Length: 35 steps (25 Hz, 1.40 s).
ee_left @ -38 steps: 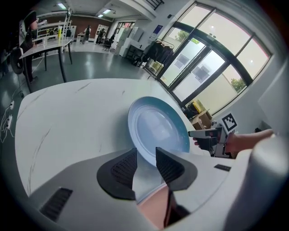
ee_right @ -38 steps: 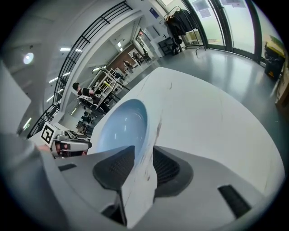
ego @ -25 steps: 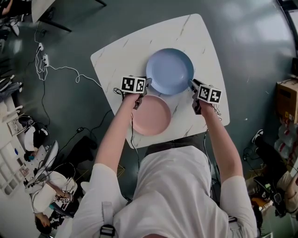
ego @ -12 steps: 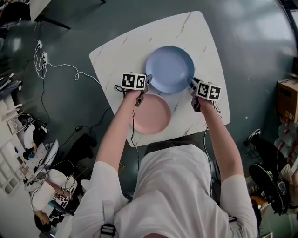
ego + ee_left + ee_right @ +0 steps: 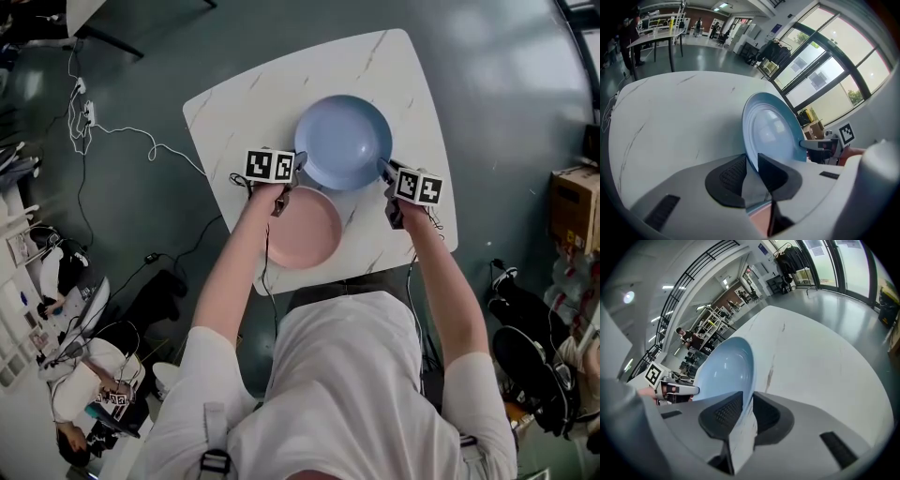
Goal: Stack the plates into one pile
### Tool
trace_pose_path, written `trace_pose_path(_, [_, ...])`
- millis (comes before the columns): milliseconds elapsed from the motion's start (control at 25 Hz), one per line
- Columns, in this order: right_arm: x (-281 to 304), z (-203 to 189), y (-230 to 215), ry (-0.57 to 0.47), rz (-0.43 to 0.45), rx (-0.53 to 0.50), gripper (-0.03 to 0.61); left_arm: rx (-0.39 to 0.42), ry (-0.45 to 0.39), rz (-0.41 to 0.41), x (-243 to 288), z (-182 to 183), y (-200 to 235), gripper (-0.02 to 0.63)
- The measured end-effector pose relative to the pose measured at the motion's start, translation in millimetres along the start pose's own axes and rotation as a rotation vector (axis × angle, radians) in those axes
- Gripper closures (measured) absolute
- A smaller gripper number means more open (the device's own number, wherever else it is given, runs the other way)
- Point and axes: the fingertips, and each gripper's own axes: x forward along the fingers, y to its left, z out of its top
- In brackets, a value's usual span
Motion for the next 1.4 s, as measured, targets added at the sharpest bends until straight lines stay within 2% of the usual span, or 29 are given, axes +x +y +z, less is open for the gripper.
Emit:
trace_pose_path(200, [-12,0,13,0.016,0.007,-0.037,0.497,-0.019,-0.035,-0.026,-21,-7,-9,0.529])
trace_pose_path(560, [-31,-21,45,0.052,0.020,-0.103,0.497,-0.053,-0.062,-0.042,-57,-46,-15,0.529])
trace_pose_path(1400, [-39,-115,103,0.182,0.044,-0.231,0.495,-0.191,-0.178,-0.015,-118,-161,-1,0.529])
